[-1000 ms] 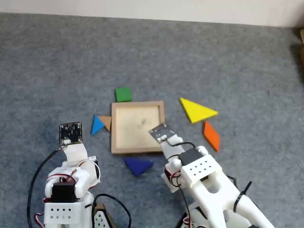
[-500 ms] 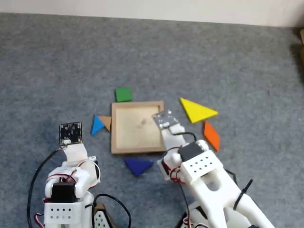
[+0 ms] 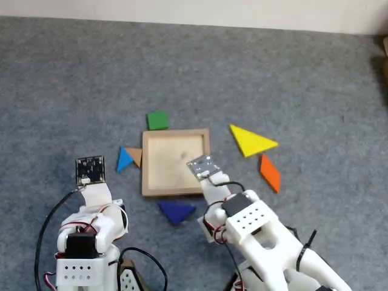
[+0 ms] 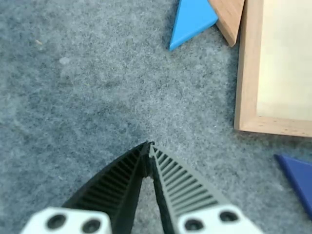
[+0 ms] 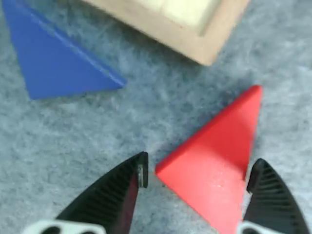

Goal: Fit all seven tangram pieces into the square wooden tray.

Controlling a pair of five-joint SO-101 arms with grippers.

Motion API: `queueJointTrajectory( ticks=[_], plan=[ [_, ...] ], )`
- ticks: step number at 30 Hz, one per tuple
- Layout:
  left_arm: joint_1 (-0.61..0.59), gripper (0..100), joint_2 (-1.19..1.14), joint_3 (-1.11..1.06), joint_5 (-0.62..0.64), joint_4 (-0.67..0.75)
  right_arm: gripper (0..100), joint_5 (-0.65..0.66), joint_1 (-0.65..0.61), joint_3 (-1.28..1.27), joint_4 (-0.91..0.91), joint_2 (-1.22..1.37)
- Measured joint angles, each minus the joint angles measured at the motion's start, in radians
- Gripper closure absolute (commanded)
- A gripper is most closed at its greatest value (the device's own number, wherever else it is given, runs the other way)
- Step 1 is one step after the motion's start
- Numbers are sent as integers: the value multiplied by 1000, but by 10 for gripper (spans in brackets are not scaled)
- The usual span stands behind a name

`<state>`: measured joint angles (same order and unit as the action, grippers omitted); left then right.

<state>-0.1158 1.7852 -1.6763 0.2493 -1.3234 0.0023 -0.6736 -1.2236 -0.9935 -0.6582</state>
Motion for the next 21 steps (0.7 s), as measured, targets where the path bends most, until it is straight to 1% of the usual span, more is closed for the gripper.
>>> queueJointTrajectory(
  ticks=[11, 16, 21],
  plan=[
    [0, 995, 0, 0, 0, 0, 682, 0, 18, -31, 2, 0],
    [0, 995, 0, 0, 0, 0, 740, 0, 18, -34, 2, 0],
    [0, 995, 0, 0, 0, 0, 744, 0, 21, -34, 2, 0]
  ],
)
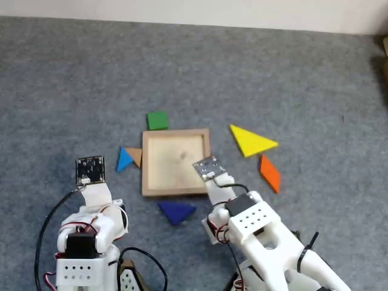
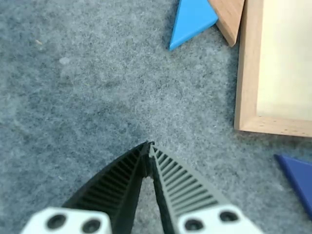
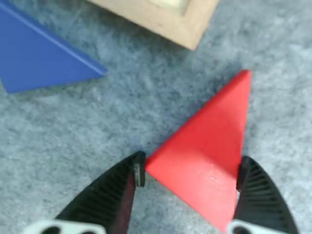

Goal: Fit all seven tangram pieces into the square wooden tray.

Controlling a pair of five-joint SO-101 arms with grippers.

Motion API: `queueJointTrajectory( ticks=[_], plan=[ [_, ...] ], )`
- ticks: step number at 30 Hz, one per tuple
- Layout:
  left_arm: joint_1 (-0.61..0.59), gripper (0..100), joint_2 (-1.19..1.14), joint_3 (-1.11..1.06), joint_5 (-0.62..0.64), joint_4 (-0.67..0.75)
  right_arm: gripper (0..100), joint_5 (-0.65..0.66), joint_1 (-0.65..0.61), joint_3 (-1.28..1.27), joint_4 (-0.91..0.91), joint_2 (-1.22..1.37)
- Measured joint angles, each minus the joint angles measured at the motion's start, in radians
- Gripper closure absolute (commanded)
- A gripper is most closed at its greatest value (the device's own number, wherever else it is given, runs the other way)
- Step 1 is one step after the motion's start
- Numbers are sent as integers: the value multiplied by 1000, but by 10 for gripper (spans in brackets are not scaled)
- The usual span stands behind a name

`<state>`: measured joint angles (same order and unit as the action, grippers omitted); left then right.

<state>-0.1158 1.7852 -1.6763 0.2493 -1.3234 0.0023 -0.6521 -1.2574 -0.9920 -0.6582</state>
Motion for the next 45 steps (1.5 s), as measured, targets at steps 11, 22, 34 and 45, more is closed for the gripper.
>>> queueJointTrajectory(
  ticks=[11, 22, 34, 45],
  plan=[
    [0, 995, 0, 0, 0, 0, 846, 0, 2, 0, 32, 0],
    [0, 995, 0, 0, 0, 0, 850, 75, 51, 3, -21, -11],
    [0, 995, 0, 0, 0, 0, 850, 166, 147, 204, -256, -126],
    [0, 995, 0, 0, 0, 0, 847, 0, 26, 460, -256, -28]
  ],
)
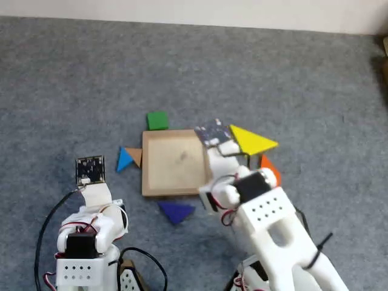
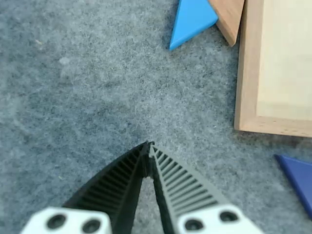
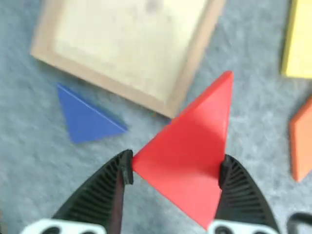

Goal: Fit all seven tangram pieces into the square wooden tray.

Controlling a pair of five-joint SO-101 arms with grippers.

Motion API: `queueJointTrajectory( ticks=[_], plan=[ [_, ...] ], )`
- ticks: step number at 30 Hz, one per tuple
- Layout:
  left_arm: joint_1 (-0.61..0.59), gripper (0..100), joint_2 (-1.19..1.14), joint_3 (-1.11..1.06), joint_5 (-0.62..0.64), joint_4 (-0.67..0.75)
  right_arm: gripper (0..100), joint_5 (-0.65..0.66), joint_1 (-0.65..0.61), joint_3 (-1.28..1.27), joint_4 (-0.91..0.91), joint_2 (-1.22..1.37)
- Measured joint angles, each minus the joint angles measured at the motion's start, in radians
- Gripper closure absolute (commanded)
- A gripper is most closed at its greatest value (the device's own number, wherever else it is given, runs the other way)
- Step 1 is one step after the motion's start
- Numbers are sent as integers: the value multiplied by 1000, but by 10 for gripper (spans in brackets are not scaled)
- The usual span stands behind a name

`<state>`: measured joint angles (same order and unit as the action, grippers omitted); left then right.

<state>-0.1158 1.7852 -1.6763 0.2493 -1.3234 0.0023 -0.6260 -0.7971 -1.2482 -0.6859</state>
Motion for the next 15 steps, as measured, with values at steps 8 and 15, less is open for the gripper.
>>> queueJointTrajectory(
  ticks=[8, 15],
  plan=[
    [0, 995, 0, 0, 0, 0, 847, -147, -43, 249, 89, 334],
    [0, 995, 0, 0, 0, 0, 847, -262, -44, 382, 198, 595]
  ],
)
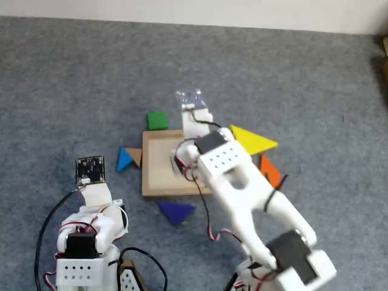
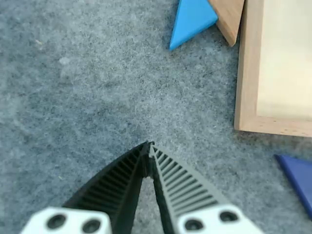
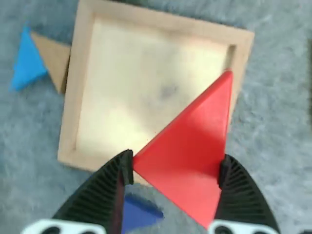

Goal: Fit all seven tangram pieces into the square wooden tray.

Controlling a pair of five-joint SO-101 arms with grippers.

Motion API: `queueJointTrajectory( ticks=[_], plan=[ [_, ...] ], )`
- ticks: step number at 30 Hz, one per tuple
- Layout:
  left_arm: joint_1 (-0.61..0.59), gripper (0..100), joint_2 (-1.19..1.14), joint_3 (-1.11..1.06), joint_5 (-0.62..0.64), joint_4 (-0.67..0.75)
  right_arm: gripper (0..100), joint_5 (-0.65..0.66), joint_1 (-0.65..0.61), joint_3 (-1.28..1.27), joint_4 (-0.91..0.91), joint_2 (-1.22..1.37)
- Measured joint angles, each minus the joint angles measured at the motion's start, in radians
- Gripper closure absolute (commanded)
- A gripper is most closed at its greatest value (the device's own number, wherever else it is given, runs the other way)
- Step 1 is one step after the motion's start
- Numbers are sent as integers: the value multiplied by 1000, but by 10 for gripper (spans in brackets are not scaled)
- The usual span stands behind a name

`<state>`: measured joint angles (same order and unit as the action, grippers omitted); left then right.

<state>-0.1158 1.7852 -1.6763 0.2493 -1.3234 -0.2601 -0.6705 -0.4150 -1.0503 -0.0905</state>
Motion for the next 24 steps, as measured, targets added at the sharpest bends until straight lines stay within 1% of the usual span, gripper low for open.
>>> queueJointTrajectory(
  ticks=[9, 15, 24],
  plan=[
    [0, 995, 0, 0, 0, 0, 847, -158, 0, 84, 64, 153],
    [0, 995, 0, 0, 0, 0, 847, -175, 0, 84, 109, 199],
    [0, 995, 0, 0, 0, 0, 844, -175, 0, 86, 112, 207]
  ],
)
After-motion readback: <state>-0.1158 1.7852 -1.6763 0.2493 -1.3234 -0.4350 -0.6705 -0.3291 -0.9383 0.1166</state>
